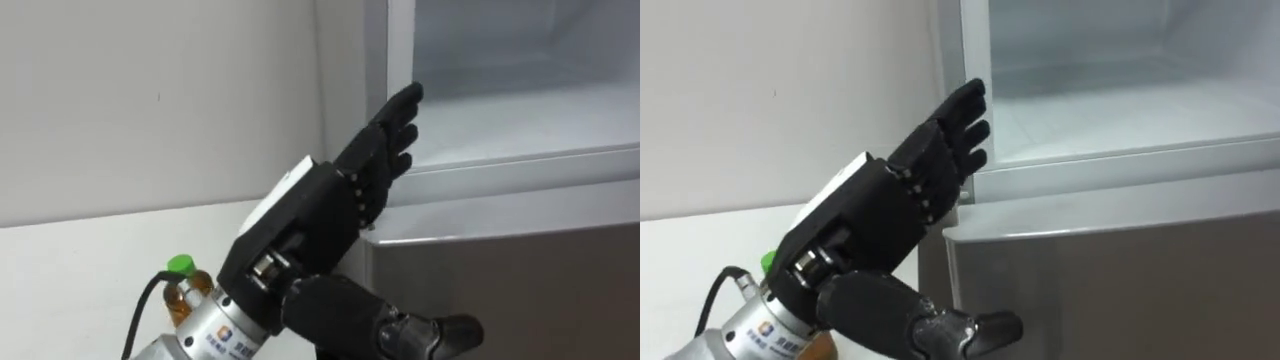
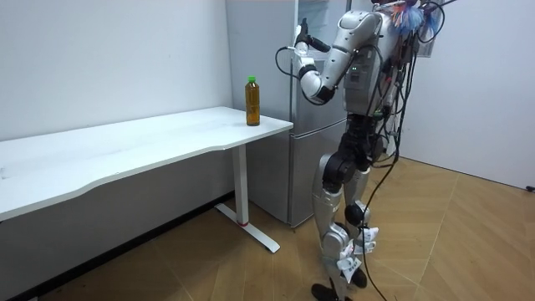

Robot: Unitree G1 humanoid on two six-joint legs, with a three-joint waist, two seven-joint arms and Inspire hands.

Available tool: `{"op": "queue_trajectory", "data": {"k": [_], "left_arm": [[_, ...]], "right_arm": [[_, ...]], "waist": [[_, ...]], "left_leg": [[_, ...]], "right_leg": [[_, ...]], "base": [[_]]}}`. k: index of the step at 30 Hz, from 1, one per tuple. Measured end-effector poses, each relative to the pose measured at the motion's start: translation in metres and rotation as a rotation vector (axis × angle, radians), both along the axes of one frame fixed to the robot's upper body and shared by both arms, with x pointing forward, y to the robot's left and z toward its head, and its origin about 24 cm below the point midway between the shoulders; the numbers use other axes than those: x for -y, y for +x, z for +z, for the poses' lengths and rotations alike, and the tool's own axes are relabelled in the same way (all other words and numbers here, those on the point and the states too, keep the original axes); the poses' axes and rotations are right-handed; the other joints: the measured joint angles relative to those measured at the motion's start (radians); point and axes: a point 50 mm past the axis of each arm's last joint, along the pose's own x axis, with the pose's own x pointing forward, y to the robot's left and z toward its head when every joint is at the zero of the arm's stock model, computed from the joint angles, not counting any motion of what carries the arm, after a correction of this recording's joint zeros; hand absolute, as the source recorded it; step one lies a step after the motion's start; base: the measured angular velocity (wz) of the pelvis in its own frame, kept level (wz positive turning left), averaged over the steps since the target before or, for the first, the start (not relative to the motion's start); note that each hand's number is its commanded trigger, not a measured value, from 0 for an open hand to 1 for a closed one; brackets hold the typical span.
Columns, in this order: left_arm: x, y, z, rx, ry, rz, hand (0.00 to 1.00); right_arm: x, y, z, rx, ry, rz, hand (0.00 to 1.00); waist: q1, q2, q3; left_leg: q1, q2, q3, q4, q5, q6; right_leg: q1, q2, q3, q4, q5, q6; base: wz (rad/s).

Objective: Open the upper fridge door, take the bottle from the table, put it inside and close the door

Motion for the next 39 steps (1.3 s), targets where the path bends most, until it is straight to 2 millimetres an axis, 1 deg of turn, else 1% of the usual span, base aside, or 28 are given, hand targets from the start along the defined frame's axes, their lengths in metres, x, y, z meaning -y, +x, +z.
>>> {"op": "queue_trajectory", "data": {"k": [3, 6, 7, 8, 9, 11, 12, 13, 14, 16, 17, 18, 21, 22, 23, 25, 27, 28, 29, 30, 31, 32, 33, 34, 35, 36, 37, 39], "left_arm": [[-0.013, -0.003, 0.001, 0.011, -0.038, 0.074, 0.00], [-0.028, -0.002, -0.001, -0.001, -0.066, 0.168, 0.00], [-0.034, -0.002, -0.001, -0.005, -0.076, 0.208, 0.00], [-0.037, -0.003, -0.001, -0.006, -0.081, 0.225, 0.00], [-0.044, -0.003, -0.002, -0.010, -0.097, 0.262, 0.00], [-0.054, -0.004, -0.004, -0.025, -0.119, 0.328, 0.00], [-0.060, -0.004, -0.005, -0.032, -0.132, 0.366, 0.00], [-0.065, -0.004, -0.005, -0.035, -0.154, 0.399, 0.00], [-0.067, -0.004, -0.004, -0.032, -0.166, 0.416, 0.00], [-0.077, -0.007, -0.005, -0.028, -0.195, 0.478, 0.00], [-0.080, -0.008, -0.006, -0.031, -0.204, 0.493, 0.00], [-0.085, -0.010, -0.008, -0.036, -0.221, 0.524, 0.00], [-0.104, -0.016, -0.013, -0.049, -0.254, 0.647, 0.00], [-0.112, -0.019, -0.016, -0.053, -0.269, 0.700, 0.00], [-0.117, -0.020, -0.018, -0.058, -0.275, 0.726, 0.00], [-0.131, -0.024, -0.027, -0.097, -0.285, 0.822, 0.00], [-0.137, -0.024, -0.033, -0.126, -0.294, 0.866, 0.00], [-0.139, -0.025, -0.035, -0.136, -0.295, 0.889, 0.00], [-0.141, -0.027, -0.036, -0.139, -0.292, 0.902, 0.00], [-0.145, -0.029, -0.039, -0.148, -0.290, 0.925, 0.00], [-0.149, -0.033, -0.042, -0.163, -0.289, 0.955, 0.00], [-0.151, -0.035, -0.044, -0.170, -0.288, 0.972, 0.00], [-0.155, -0.038, -0.047, -0.184, -0.298, 1.005, 0.00], [-0.159, -0.039, -0.052, -0.202, -0.311, 1.037, 0.00], [-0.161, -0.040, -0.055, -0.216, -0.313, 1.053, 0.00], [-0.165, -0.042, -0.063, -0.253, -0.314, 1.087, 0.00], [-0.167, -0.045, -0.072, -0.293, -0.318, 1.118, 0.00], [-0.170, -0.048, -0.083, -0.343, -0.326, 1.156, 0.00]], "right_arm": [[0.000, 0.000, 0.000, 0.000, -0.003, 0.003, 0.00], [0.003, -0.005, 0.000, 0.003, -0.003, -0.021, 0.00], [0.004, -0.007, -0.001, 0.001, -0.002, -0.039, 0.00], [0.004, -0.008, -0.001, -0.001, -0.003, -0.043, 0.00], [0.004, -0.011, -0.001, -0.007, -0.004, -0.047, 0.00], [0.005, -0.016, -0.002, -0.015, -0.004, -0.063, 0.00], [0.006, -0.019, -0.003, -0.020, -0.006, -0.081, 0.00], [0.008, -0.022, -0.003, -0.021, -0.009, -0.103, 0.00], [0.009, -0.023, -0.003, -0.021, -0.013, -0.107, 0.00], [0.010, -0.024, -0.002, -0.014, -0.010, -0.129, 0.00], [0.011, -0.025, -0.003, -0.014, -0.010, -0.134, 0.00], [0.011, -0.028, -0.003, -0.011, -0.010, -0.145, 0.00], [0.013, -0.036, -0.003, -0.020, -0.014, -0.161, 0.00], [0.014, -0.038, -0.003, -0.022, -0.014, -0.173, 0.00], [0.015, -0.039, -0.003, -0.022, -0.014, -0.183, 0.00], [0.016, -0.041, -0.003, -0.020, -0.018, -0.201, 0.00], [0.017, -0.041, -0.003, -0.018, -0.022, -0.205, 0.00], [0.016, -0.041, -0.003, -0.017, -0.022, -0.203, 0.00], [0.017, -0.040, -0.003, -0.017, -0.023, -0.202, 0.00], [0.018, -0.041, -0.002, -0.012, -0.025, -0.215, 0.00], [0.020, -0.043, -0.001, 0.000, -0.029, -0.233, 0.00], [0.021, -0.044, -0.001, 0.004, -0.032, -0.241, 0.00], [0.023, -0.049, -0.001, 0.002, -0.039, -0.255, 0.00], [0.024, -0.055, -0.001, -0.005, -0.050, -0.267, 0.00], [0.024, -0.056, -0.001, -0.004, -0.056, -0.270, 0.00], [0.025, -0.060, -0.002, -0.012, -0.066, -0.278, 0.00], [0.027, -0.065, -0.002, -0.019, -0.073, -0.296, 0.00], [0.030, -0.072, -0.001, -0.027, -0.087, -0.331, 0.00]], "waist": [[0.012, 0.000, -0.0002], [0.024, -0.004, 0.0015], [0.029, -0.004, -0.0005], [0.033, -0.004, -0.0006], [0.045, -0.007, 0.0003], [0.050, -0.009, 0.0007], [0.050, -0.011, 0.0020], [0.052, -0.012, 0.0021], [0.055, -0.011, 0.0017], [0.070, -0.008, -0.0001], [0.075, -0.010, 0.0011], [0.085, -0.008, -0.0010], [0.104, -0.016, 0.0033], [0.106, -0.018, 0.0046], [0.107, -0.018, 0.0046], [0.107, -0.016, 0.0027], [0.108, -0.018, 0.0006], [0.110, -0.025, 0.0009], [0.116, -0.027, 0.0008], [0.127, -0.030, -0.0016], [0.132, -0.032, -0.0024], [0.130, -0.031, -0.0022], [0.125, -0.030, -0.0013], [0.124, -0.024, 0.0015], [0.125, -0.021, 0.0007], [0.125, -0.017, -0.0017], [0.124, -0.007, -0.0002], [0.123, 0.007, 0.0021]], "left_leg": [[0.004, 0.000, -0.008, 0.000, 0.000, 0.000], [0.008, -0.002, -0.009, 0.000, 0.000, 0.000], [0.009, -0.003, -0.009, 0.000, 0.000, 0.000], [0.011, -0.003, -0.009, 0.000, 0.000, 0.000], [0.014, -0.003, -0.009, 0.000, 0.000, 0.000], [0.016, -0.004, -0.018, 0.001, 0.000, 0.000], [0.016, -0.007, -0.034, 0.004, 0.000, 0.000], [0.016, -0.016, -0.042, 0.005, 0.000, 0.000], [0.016, -0.016, -0.043, 0.005, 0.000, 0.000], [0.017, -0.017, -0.053, 0.005, 0.000, 0.000], [0.017, -0.017, -0.059, 0.005, 0.000, 0.000], [0.017, -0.018, -0.063, 0.002, 0.000, 0.000], [0.025, -0.018, -0.063, 0.001, 0.000, 0.000], [0.025, -0.018, -0.063, 0.001, 0.000, 0.000], [0.026, -0.018, -0.063, 0.001, 0.000, 0.000], [0.026, -0.019, -0.064, 0.001, 0.000, 0.000], [0.024, -0.019, -0.063, 0.001, 0.000, 0.000], [0.025, -0.019, -0.064, 0.000, 0.000, 0.000], [0.026, -0.019, -0.064, 0.000, 0.000, 0.000], [0.029, -0.019, -0.063, 0.000, 0.000, 0.000], [0.033, -0.020, -0.063, 0.000, 0.000, 0.000], [0.034, -0.020, -0.063, 0.000, 0.000, 0.000], [0.034, -0.021, -0.064, 0.000, -0.001, 0.000], [0.035, -0.022, -0.065, 0.000, -0.001, 0.000], [0.034, -0.022, -0.065, 0.000, -0.001, 0.000], [0.034, -0.022, -0.064, 0.000, -0.001, 0.000], [0.035, -0.022, -0.063, 0.000, -0.001, 0.000], [0.037, -0.022, -0.061, 0.000, -0.001, 0.000]], "right_leg": [[0.004, -0.001, 0.000, 0.000, -0.001, 0.001], [0.014, -0.003, -0.003, -0.001, -0.005, 0.004], [0.015, -0.004, -0.003, 0.001, -0.008, 0.006], [0.015, -0.004, -0.003, 0.002, -0.009, 0.006], [0.017, -0.005, -0.001, 0.004, -0.011, 0.005], [0.028, -0.005, -0.008, 0.002, -0.012, 0.006], [0.035, -0.006, -0.013, 0.002, -0.016, 0.007], [0.037, -0.006, -0.012, 0.002, -0.018, 0.008], [0.037, -0.006, -0.009, 0.002, -0.019, 0.008], [0.035, -0.005, -0.006, 0.006, -0.021, 0.006], [0.034, -0.005, -0.006, 0.008, -0.022, 0.005], [0.036, -0.005, -0.004, 0.011, -0.025, 0.004], [0.037, -0.006, 0.002, 0.019, -0.034, 0.003], [0.038, -0.006, 0.002, 0.019, -0.036, 0.003], [0.039, -0.006, 0.001, 0.019, -0.036, 0.003], [0.039, -0.006, -0.002, 0.018, -0.037, 0.003], [0.040, -0.007, -0.009, 0.018, -0.037, 0.003], [0.037, -0.007, -0.009, 0.018, -0.037, 0.003], [0.036, -0.006, -0.007, 0.018, -0.037, 0.003], [0.036, -0.006, -0.003, 0.016, -0.037, 0.003], [0.040, -0.007, 0.001, 0.015, -0.037, 0.003], [0.041, -0.007, 0.002, 0.015, -0.037, 0.003], [0.046, -0.007, 0.001, 0.013, -0.037, 0.004], [0.052, -0.007, 0.000, 0.013, -0.037, 0.004], [0.053, -0.007, 0.001, 0.013, -0.037, 0.004], [0.053, -0.007, 0.004, 0.014, -0.037, 0.004], [0.052, -0.007, 0.008, 0.015, -0.037, 0.004], [0.046, -0.007, 0.017, 0.016, -0.040, 0.005]], "base": [[0.04], [0.07], [0.14], [0.06], [0.00], [0.13], [0.29], [0.27], [0.16], [0.03], [0.00], [0.00], [0.01], [0.05], [0.06], [0.05], [0.08], [0.05], [-0.06], [-0.12], [-0.11], [0.00], [0.08], [0.10], [0.09], [0.00], [0.00], [0.00]]}}
